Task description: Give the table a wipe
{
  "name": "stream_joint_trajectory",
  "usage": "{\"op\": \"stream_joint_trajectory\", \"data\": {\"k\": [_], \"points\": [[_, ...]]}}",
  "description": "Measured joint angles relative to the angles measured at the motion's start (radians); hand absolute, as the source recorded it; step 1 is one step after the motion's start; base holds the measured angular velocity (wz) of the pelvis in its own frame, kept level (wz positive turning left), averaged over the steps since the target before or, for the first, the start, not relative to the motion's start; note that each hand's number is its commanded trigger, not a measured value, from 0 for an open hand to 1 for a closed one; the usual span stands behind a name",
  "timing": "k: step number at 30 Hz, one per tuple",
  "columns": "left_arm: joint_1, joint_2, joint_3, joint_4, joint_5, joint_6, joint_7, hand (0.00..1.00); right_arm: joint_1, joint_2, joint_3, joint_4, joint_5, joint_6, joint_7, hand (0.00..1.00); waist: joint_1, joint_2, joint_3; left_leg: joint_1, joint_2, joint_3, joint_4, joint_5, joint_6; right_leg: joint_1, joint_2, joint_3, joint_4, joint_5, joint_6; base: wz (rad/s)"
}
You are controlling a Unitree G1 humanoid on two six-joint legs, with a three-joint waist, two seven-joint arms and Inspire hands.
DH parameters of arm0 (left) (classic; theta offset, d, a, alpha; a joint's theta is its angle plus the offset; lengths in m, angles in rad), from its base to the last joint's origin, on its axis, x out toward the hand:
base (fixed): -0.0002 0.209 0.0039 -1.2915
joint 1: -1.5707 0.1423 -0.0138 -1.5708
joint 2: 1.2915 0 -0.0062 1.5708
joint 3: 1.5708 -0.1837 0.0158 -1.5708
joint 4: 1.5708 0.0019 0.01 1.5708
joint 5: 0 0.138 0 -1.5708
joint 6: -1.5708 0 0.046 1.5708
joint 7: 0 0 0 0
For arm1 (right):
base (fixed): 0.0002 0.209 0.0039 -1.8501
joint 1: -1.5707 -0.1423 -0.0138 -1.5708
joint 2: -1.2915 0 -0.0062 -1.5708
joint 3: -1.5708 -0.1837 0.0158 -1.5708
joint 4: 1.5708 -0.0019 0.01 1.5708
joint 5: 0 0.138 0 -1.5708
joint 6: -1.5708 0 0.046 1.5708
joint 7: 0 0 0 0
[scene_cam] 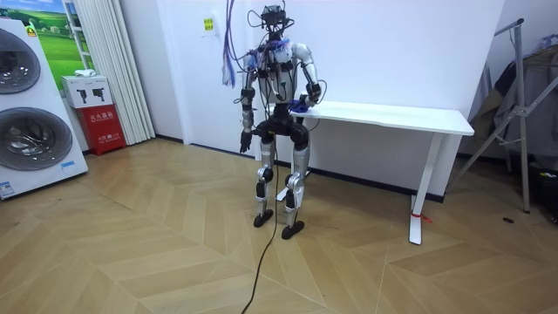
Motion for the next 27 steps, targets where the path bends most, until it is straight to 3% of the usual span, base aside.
{"op": "stream_joint_trajectory", "data": {"k": [9,13,15,17,20,27], "points": [[0.004,-0.01,0.004,-0.025,0.0,0.009,0.0,0.0,-0.014,0.003,-0.009,0.018,0.13,0.012,0.054,1.0,0.027,0.0,0.0029,0.0,0.0,0.001,0.005,0.0,0.0,0.003,-0.001,-0.007,0.001,0.001,0.002,0.0],[0.025,-0.028,0.015,-0.083,0.01,0.037,-0.006,0.0,-0.106,0.01,-0.028,0.085,0.143,0.025,0.1,1.0,0.031,0.012,0.0101,0.001,0.0,-0.001,0.001,0.0,0.0,0.007,-0.001,-0.01,0.002,0.001,0.002,0.01],[0.028,-0.041,0.043,-0.092,0.009,0.051,-0.016,0.0,-0.157,0.013,-0.065,0.139,0.163,0.031,0.121,1.0,0.03,0.014,0.0108,0.0,-0.001,-0.01,-0.002,0.004,0.001,0.008,-0.001,-0.018,0.003,0.001,0.002,0.11],[0.054,-0.042,0.068,-0.125,0.011,0.067,-0.028,0.0,-0.218,0.018,-0.132,0.225,0.203,0.068,0.124,1.0,0.035,0.011,0.0103,-0.003,-0.001,-0.014,-0.002,0.007,0.0,0.008,-0.002,-0.03,0.003,0.001,0.002,0.13],[0.091,-0.034,0.092,-0.144,0.015,0.088,-0.05,0.0,-0.263,0.014,-0.221,0.317,0.258,0.089,0.126,1.0,0.036,0.007,0.0079,-0.004,-0.002,-0.019,0.0,0.009,0.001,0.011,-0.004,-0.041,0.003,0.001,0.002,0.1],[0.136,-0.014,0.13,-0.153,0.017,0.103,-0.081,0.0,-0.25,-0.033,-0.35,0.404,0.274,0.087,0.075,1.0,0.015,0.0,0.004,0.0,-0.016,-0.052,0.001,0.013,0.005,0.019,-0.015,-0.077,0.001,0.001,0.002,0.19]]}}
